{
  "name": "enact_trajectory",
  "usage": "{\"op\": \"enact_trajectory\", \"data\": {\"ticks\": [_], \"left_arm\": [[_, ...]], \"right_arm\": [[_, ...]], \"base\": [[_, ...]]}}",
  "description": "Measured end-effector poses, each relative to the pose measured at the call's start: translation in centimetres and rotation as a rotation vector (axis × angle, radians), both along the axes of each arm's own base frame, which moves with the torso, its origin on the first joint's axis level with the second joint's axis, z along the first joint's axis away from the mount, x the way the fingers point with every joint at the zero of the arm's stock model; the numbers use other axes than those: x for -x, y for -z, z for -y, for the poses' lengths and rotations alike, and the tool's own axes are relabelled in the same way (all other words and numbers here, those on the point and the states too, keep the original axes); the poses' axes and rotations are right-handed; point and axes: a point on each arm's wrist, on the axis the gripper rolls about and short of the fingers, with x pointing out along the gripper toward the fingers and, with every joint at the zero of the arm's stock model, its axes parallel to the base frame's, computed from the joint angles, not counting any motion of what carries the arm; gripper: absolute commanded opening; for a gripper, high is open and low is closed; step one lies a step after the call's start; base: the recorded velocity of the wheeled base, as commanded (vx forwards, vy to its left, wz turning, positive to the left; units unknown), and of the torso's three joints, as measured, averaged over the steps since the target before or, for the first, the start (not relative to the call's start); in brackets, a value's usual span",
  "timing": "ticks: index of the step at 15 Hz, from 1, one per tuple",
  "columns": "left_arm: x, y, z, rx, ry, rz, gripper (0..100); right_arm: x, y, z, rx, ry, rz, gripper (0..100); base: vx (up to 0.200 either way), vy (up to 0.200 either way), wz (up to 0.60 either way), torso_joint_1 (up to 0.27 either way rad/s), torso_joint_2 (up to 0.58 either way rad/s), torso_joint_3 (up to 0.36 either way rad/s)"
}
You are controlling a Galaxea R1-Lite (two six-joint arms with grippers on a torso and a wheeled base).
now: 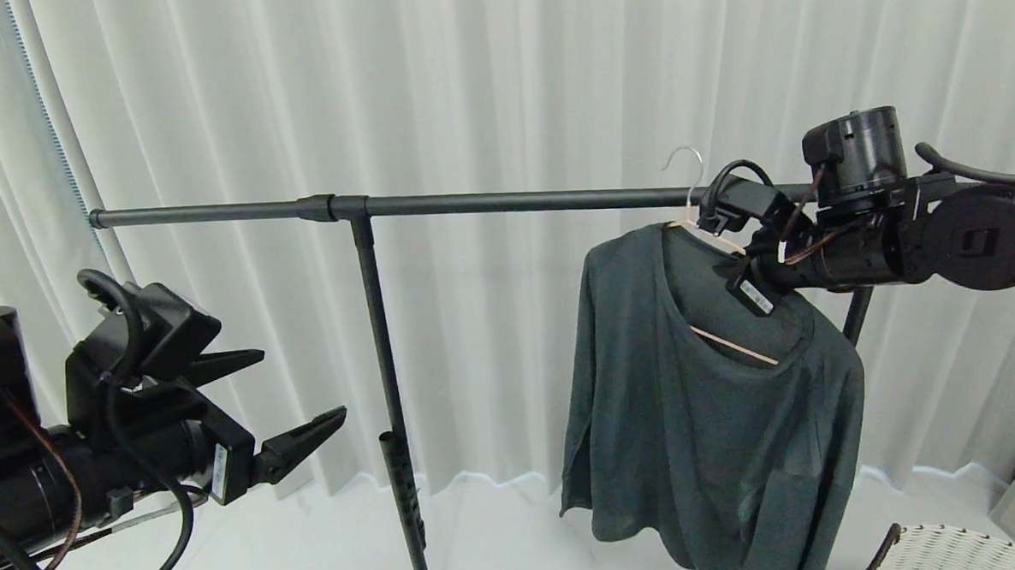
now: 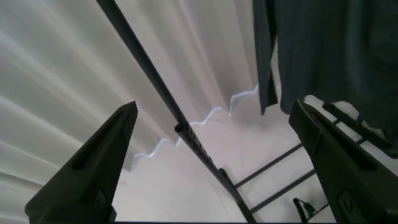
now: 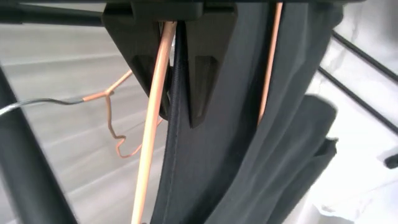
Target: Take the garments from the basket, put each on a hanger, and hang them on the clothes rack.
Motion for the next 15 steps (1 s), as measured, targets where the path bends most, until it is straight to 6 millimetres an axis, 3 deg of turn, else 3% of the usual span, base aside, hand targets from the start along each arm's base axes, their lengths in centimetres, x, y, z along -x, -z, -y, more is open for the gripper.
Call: {"op": "enact_trajectory", "data": {"ticks": [9, 15], "left_arm": [[0.3, -0.2, 0.5, -0.012, 0.011, 0.017, 100], [0.5, -0.3, 0.8, -0.013, 0.023, 0.020, 100]], "right_arm": [[-2.2, 2.7, -0.8, 0.023, 0.035, -0.052, 0], [-2.8, 1.9, -1.1, 0.010, 0.036, -0.023, 0]], "base": [[0.000, 0.000, 0.00, 0.000, 0.00, 0.000], [0.000, 0.000, 0.00, 0.000, 0.00, 0.000]]}}
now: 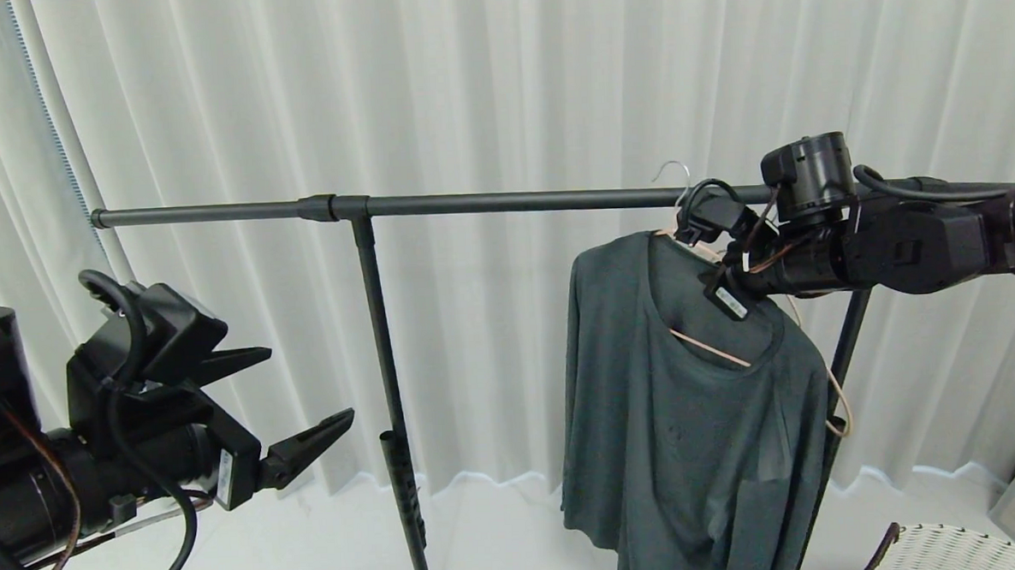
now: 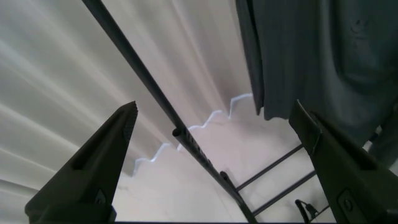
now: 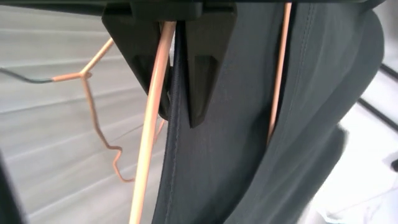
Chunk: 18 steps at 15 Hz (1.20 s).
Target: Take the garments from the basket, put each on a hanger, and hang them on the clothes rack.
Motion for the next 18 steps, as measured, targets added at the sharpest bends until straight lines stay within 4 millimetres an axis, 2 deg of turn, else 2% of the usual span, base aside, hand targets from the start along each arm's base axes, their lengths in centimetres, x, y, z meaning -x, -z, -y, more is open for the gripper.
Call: {"op": "enact_trajectory", "data": {"ticks": [16, 17, 18], "left_arm": [[0.1, 0.0, 0.3, 0.000, 0.016, 0.001, 100], [0.1, 0.0, 0.3, 0.000, 0.016, 0.002, 100], [0.1, 0.0, 0.3, 0.000, 0.016, 0.001, 100]], "right_arm": [[-1.8, 1.5, 0.4, 0.036, 0.069, -0.018, 0], [-1.8, 1.5, 0.4, 0.036, 0.069, -0.019, 100], [-1.8, 1.5, 0.4, 0.036, 0.071, -0.018, 100]], "base": [[0.000, 0.000, 0.00, 0.000, 0.00, 0.000], [0.000, 0.000, 0.00, 0.000, 0.00, 0.000], [0.000, 0.000, 0.00, 0.000, 0.00, 0.000]]}}
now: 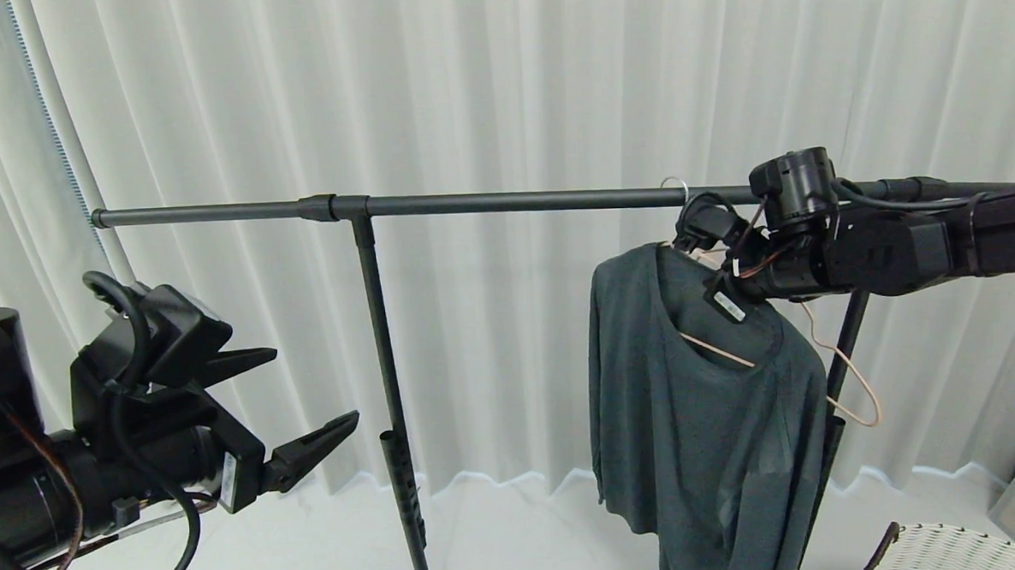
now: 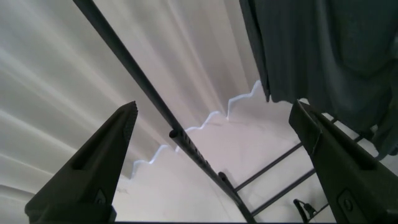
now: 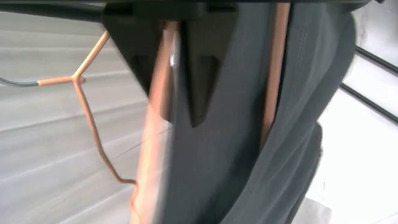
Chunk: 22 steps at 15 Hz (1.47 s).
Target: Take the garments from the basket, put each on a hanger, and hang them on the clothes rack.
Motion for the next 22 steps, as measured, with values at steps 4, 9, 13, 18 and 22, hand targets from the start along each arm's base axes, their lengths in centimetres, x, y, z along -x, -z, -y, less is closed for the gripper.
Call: {"op": "enact_trajectory", "data": {"ticks": [4, 9, 13, 18, 22], "left_arm": [[-0.1, -0.1, -0.2, 0.002, -0.018, 0.003, 100], [-0.5, -0.1, -1.3, -0.015, -0.150, 0.004, 100], [-0.5, -0.2, -2.2, -0.037, -0.264, 0.012, 100], [0.4, 0.3, -3.8, 0.013, -0.514, -0.015, 100], [1.4, 1.8, -4.7, -0.045, -0.726, -0.045, 100]], "right_arm": [[0.5, -0.9, 0.0, -0.050, 0.026, 0.014, 100], [4.0, -4.6, 0.1, -0.250, 0.075, 0.049, 100], [8.5, -6.8, 2.9, -0.266, 0.137, 0.102, 100], [13.8, -5.9, 10.6, -0.166, 0.370, 0.179, 100], [16.8, -5.2, 15.0, -0.102, 0.506, 0.319, 100]], "base": [[0.000, 0.000, 0.00, 0.000, 0.00, 0.000], [0.000, 0.000, 0.00, 0.000, 0.00, 0.000], [-0.050, 0.000, 0.00, 0.001, 0.00, 0.002], [-0.200, 0.000, 0.00, -0.001, 0.00, 0.003], [-0.200, 0.000, 0.00, -0.004, 0.00, 0.005]]}}
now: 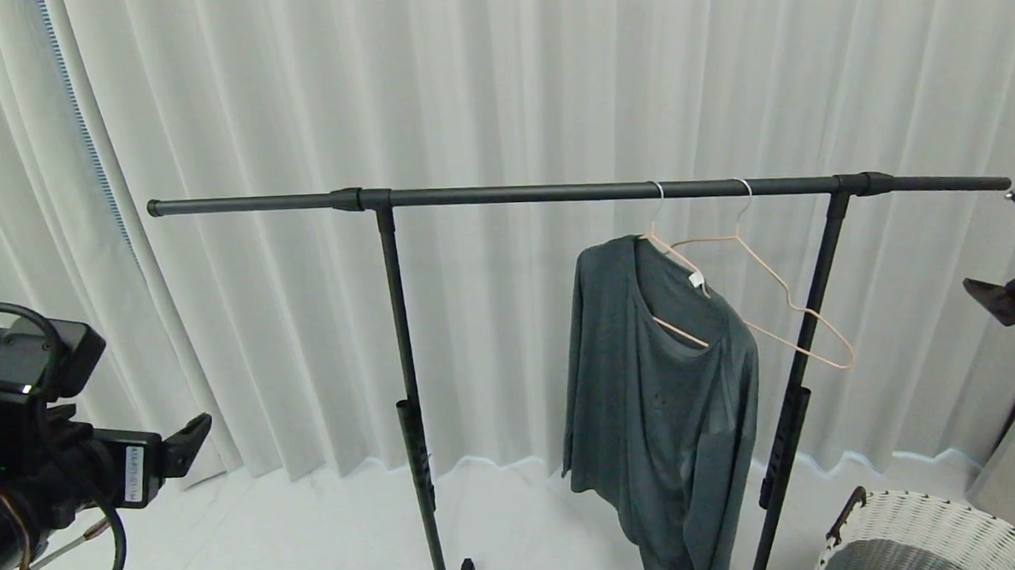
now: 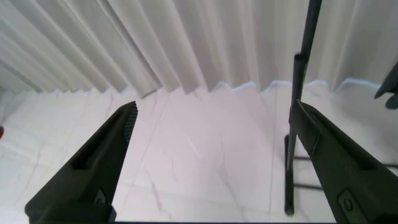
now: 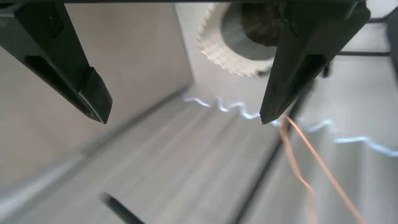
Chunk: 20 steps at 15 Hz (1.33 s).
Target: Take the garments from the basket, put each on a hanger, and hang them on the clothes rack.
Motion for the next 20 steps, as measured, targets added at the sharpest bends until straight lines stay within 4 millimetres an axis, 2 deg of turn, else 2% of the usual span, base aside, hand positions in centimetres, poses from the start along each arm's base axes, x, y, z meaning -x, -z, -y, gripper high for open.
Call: {"op": "enact_trajectory", "data": {"ticks": [2, 7, 15, 20], "left_arm": [[0.3, 0.1, -0.3, 0.009, -0.026, 0.001, 100], [0.7, 0.8, -0.8, 0.042, -0.071, -0.012, 100], [1.7, 1.5, -0.4, 0.040, -0.043, -0.026, 100], [1.9, 1.4, 0.0, 0.038, -0.017, -0.018, 100]], "right_arm": [[0.7, 0.3, 0.7, 0.003, 0.033, 0.016, 100], [1.2, 0.5, 0.9, 0.021, 0.040, 0.011, 100], [1.3, 0.7, 0.9, 0.093, 0.019, -0.015, 100], [1.6, 0.6, 0.9, 0.098, 0.021, -0.009, 100]], "base": [[-0.200, 0.000, 0.00, -0.002, 0.00, 0.010], [-0.200, 0.000, 0.00, 0.000, 0.00, 0.002], [0.000, 0.000, 0.00, 0.000, 0.00, 0.000], [0.000, 0.000, 0.00, -0.186, 0.39, 0.197]]}}
